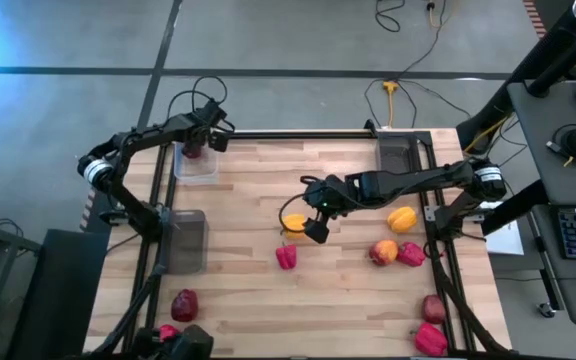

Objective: Sort produce into baskets
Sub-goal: Put the red apple into the transparent bin

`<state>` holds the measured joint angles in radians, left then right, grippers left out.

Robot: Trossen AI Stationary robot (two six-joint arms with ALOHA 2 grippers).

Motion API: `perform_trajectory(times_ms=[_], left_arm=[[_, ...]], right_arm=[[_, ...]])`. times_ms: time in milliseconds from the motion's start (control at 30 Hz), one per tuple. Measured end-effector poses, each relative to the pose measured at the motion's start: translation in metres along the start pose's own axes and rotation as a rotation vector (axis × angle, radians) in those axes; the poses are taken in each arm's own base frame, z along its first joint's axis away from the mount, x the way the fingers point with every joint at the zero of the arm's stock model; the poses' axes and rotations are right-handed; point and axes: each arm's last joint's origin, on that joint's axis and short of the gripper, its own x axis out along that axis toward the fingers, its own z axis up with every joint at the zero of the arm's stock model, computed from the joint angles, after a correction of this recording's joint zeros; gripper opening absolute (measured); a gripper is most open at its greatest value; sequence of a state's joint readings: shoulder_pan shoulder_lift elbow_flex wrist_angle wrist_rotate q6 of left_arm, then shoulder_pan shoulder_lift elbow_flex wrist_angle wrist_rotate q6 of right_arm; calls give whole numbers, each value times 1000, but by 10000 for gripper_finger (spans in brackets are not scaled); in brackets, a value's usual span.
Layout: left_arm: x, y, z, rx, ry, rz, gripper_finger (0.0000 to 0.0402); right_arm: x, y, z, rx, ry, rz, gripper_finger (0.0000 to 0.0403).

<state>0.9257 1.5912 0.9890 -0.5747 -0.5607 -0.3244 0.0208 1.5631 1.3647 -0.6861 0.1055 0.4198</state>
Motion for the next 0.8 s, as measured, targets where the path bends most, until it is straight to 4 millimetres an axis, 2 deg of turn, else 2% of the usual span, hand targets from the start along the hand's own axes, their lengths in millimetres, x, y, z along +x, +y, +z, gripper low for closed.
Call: perform_trajectory(times_ms=[200, 367, 567, 800], left_arm=[[2, -1, -3, 18, 26, 7, 341], [-5, 3, -2, 10, 15, -7, 354], [-24, 10, 1, -18, 6, -145, 354], [-51, 12, 0, -22, -43, -294, 355]], right_arm=[[0, 0, 0, 3, -2, -2, 370], [0, 0, 0, 17, -3, -1, 370], [-1, 3, -5, 65, 33, -9, 370], [-3, 15, -16, 118, 83, -11, 370]])
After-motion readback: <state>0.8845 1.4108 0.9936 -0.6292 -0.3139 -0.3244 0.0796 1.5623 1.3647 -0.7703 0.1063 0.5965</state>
